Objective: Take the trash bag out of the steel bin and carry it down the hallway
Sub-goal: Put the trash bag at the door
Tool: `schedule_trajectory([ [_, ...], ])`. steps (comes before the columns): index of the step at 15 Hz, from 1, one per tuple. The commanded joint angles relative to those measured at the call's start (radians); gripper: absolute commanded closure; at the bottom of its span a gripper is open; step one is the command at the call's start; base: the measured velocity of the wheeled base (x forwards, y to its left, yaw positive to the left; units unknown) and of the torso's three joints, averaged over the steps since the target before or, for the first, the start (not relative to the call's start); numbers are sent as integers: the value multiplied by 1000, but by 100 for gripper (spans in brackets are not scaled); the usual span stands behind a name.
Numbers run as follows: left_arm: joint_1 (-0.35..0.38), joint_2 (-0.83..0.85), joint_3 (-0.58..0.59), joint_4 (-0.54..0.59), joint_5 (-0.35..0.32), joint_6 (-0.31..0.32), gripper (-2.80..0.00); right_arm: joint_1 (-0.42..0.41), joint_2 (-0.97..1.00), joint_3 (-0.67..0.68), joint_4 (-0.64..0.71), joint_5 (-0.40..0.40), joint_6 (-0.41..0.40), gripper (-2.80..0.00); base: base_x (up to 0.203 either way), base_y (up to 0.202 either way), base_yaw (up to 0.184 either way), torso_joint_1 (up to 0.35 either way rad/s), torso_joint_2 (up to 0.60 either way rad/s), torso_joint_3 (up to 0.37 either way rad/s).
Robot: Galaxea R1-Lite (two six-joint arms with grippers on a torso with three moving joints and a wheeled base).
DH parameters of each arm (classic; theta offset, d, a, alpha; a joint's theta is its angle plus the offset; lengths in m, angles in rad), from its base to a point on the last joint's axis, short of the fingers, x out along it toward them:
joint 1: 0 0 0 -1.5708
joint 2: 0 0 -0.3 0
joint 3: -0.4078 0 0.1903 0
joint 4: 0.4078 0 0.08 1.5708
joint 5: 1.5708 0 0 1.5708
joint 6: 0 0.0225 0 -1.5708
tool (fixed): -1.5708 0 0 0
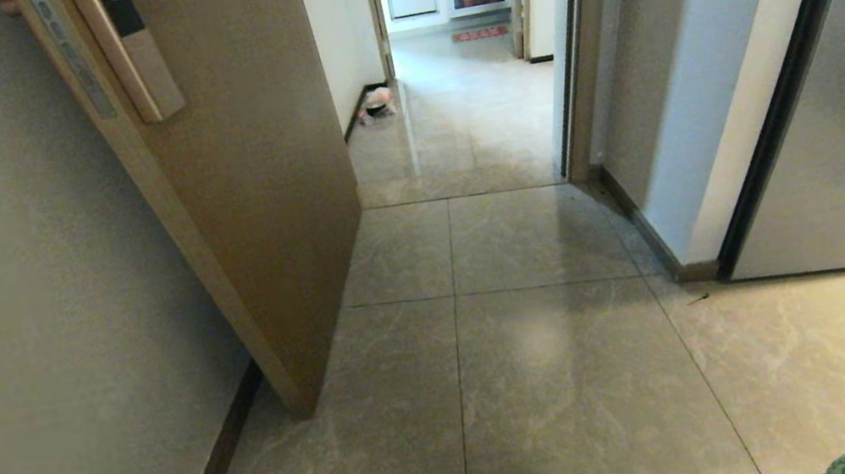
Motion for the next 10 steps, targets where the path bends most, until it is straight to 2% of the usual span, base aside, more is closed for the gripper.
schedule_trajectory([
  [1, 0, 0, 0, 0, 0, -1, 0, 0, 0, 9, -2, 0, 0, 0, 194, 0, -3, 2, 0, 5],
  [10, 0, 0, 0, 0, 0, -1, 0, 0, 0, 9, -1, 0, 0, 0, 192, 0, 0, 2, 2, 2],
])
